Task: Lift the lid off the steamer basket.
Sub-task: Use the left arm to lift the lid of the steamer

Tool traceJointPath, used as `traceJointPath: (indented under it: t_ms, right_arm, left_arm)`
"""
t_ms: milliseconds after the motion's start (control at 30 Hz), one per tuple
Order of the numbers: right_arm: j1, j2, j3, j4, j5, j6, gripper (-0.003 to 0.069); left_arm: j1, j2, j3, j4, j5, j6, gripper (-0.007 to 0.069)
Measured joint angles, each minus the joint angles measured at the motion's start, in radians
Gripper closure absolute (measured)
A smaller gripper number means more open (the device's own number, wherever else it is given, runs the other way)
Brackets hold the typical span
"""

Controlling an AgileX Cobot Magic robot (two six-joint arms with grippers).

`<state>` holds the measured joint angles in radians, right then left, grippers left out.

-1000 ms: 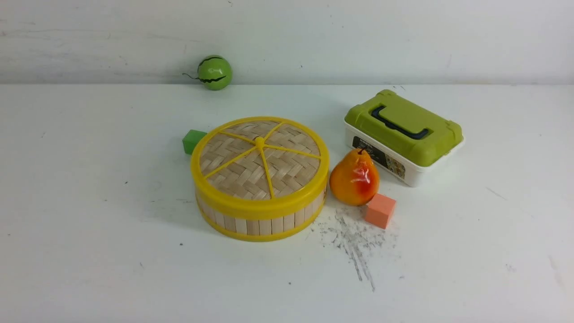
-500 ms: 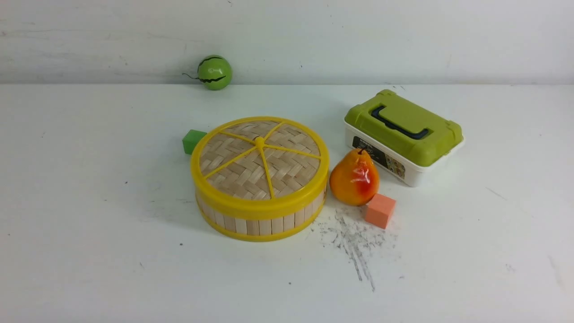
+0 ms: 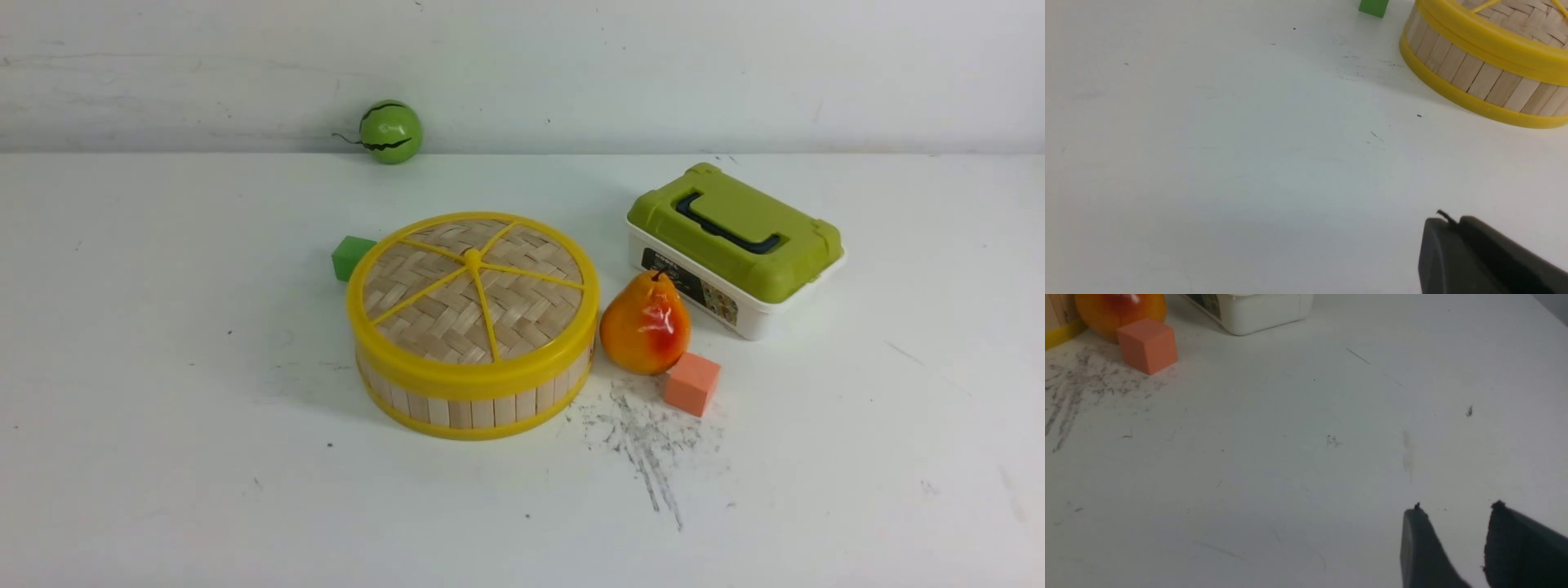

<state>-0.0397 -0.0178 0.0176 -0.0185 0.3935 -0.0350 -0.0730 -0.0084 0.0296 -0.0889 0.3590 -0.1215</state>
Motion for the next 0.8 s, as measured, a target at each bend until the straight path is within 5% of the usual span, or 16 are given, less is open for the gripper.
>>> traceJointPath:
  t_ms: [600, 800]
  right_arm:
    - [0.000, 0.000, 0.000, 0.000, 0.000, 0.000, 0.0419]
    - [0.000, 0.000, 0.000, 0.000, 0.000, 0.000, 0.0419]
  left_arm:
    - [0.000, 0.000, 0.000, 0.002, -0.762, -0.012, 0.0582]
    - [0.000, 0.000, 0.000, 0.000, -0.883, -0.194, 0.0578]
